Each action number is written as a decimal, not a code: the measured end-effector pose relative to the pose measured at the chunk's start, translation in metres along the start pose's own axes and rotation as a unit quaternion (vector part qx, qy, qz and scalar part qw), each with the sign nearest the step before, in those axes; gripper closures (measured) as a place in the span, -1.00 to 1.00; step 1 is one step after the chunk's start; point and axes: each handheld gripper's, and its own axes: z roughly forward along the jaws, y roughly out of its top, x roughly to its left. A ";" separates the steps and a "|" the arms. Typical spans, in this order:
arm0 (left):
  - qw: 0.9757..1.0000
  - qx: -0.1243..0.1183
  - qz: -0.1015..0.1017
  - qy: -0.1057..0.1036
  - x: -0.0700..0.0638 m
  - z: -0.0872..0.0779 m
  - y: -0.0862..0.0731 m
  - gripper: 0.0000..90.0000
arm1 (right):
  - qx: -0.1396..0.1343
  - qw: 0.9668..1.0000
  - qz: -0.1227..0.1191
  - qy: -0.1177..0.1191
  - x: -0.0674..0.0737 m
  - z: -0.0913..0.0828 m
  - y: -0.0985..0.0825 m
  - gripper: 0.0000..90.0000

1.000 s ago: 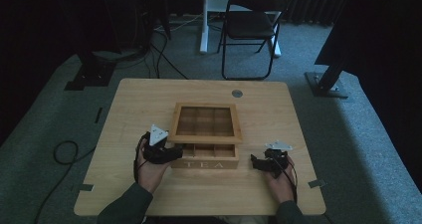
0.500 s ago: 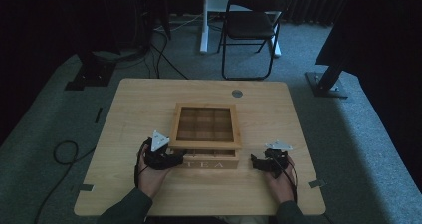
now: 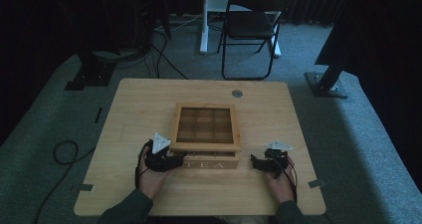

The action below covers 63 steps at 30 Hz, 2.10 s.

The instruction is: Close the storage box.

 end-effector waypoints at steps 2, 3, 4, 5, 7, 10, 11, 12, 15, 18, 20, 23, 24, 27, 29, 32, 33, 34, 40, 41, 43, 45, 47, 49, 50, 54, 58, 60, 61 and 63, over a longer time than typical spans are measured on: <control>1.000 -0.001 0.000 -0.002 0.000 0.000 -0.001 -0.30 | 0.000 1.000 0.000 0.000 0.000 0.000 0.000 -0.72; 1.000 -0.002 0.000 -0.003 0.000 -0.001 -0.001 -0.29 | 0.000 1.000 0.000 0.000 0.000 0.000 0.000 -0.72; 1.000 -0.002 0.001 -0.003 0.000 -0.001 -0.001 -0.29 | 0.000 1.000 0.000 0.000 0.000 0.000 0.000 -0.72; 1.000 -0.001 0.002 -0.004 -0.001 0.000 -0.002 -0.28 | 0.000 1.000 0.000 0.000 0.000 0.000 0.000 -0.72; 1.000 0.001 0.003 -0.004 -0.001 -0.001 -0.002 -0.25 | 0.000 1.000 0.000 0.000 0.000 0.000 0.000 -0.72; 1.000 0.002 0.003 -0.005 -0.001 0.000 -0.003 -0.23 | 0.000 1.000 0.000 0.000 0.000 0.000 0.000 -0.72; 1.000 0.002 0.003 -0.005 -0.001 0.000 -0.003 -0.22 | 0.000 1.000 0.000 0.000 0.000 0.000 0.000 -0.72; 1.000 0.002 0.003 -0.004 -0.002 -0.001 -0.004 -0.22 | 0.000 1.000 0.000 0.000 0.000 0.000 0.000 -0.72; 1.000 0.004 0.003 -0.004 -0.002 -0.001 -0.005 -0.21 | 0.000 1.000 0.000 0.000 0.000 0.000 0.000 -0.72; 1.000 0.007 0.004 -0.004 -0.002 -0.001 -0.007 -0.20 | 0.000 1.000 0.000 0.000 0.000 0.000 0.000 -0.72; 1.000 0.008 0.003 -0.003 -0.002 -0.001 -0.008 -0.20 | 0.000 1.000 0.000 0.000 0.000 0.000 0.000 -0.72; 1.000 0.007 0.004 -0.003 -0.003 -0.002 -0.009 -0.20 | 0.001 1.000 0.000 0.000 0.000 0.000 0.000 -0.72; 1.000 0.007 0.004 -0.003 -0.003 -0.002 -0.009 -0.20 | 0.000 1.000 0.000 0.000 0.000 0.000 0.000 -0.72; 1.000 0.008 0.007 -0.002 -0.003 -0.003 -0.010 -0.20 | 0.000 1.000 0.000 0.000 0.000 0.000 0.000 -0.72; 1.000 0.009 0.007 -0.001 -0.003 -0.004 -0.011 -0.20 | 0.000 1.000 0.000 0.000 0.000 0.000 0.000 -0.72; 1.000 0.011 0.008 -0.001 -0.003 -0.005 -0.012 -0.20 | 0.000 1.000 0.000 0.000 0.000 0.000 0.000 -0.72; 1.000 0.011 0.008 -0.001 -0.003 -0.005 -0.012 -0.20 | 0.000 1.000 0.001 0.000 0.000 0.000 0.000 -0.72; 1.000 0.011 0.008 -0.001 -0.003 -0.005 -0.012 -0.20 | 0.000 1.000 0.001 0.000 0.000 0.000 0.000 -0.72; 1.000 0.012 0.007 -0.001 -0.003 -0.006 -0.014 -0.20 | 0.000 1.000 0.001 0.000 0.000 0.000 0.000 -0.72; 1.000 0.011 0.005 -0.002 -0.004 -0.007 -0.015 -0.20 | 0.000 1.000 0.001 0.000 0.000 0.000 0.000 -0.72; 1.000 0.012 0.006 -0.001 -0.004 -0.008 -0.015 -0.20 | 0.000 1.000 0.001 0.000 0.000 0.000 0.000 -0.72; 1.000 0.011 0.006 0.000 -0.004 -0.009 -0.016 -0.20 | 0.000 1.000 0.001 0.000 0.000 0.000 0.000 -0.72; 1.000 0.011 0.005 0.000 -0.004 -0.009 -0.017 -0.20 | 0.000 1.000 0.001 0.000 0.000 0.000 0.000 -0.72; 1.000 0.012 0.006 0.001 -0.004 -0.010 -0.017 -0.20 | 0.000 1.000 0.002 0.000 0.000 0.000 0.000 -0.72; 1.000 0.012 0.006 0.001 -0.004 -0.011 -0.017 -0.20 | 0.000 1.000 0.002 0.000 0.000 0.000 0.000 -0.72; 1.000 0.013 0.004 -0.002 -0.004 -0.013 -0.020 -0.21 | 0.000 1.000 0.002 -0.001 0.000 0.000 0.000 -0.72; 1.000 0.019 -0.013 -0.014 -0.002 -0.014 -0.024 -0.24 | 0.000 1.000 0.002 -0.001 0.000 0.000 0.000 -0.72; 0.999 0.011 -0.030 -0.024 0.003 -0.015 -0.025 -0.27 | 0.000 1.000 0.002 -0.001 0.001 0.000 0.000 -0.72; 0.999 0.000 -0.030 -0.020 0.004 -0.019 -0.023 -0.19 | 0.000 1.000 0.002 -0.001 0.001 0.000 0.000 -0.72; 0.999 -0.008 -0.028 -0.020 0.006 -0.021 -0.021 -0.20 | 0.000 1.000 0.002 0.000 0.001 0.000 0.000 -0.72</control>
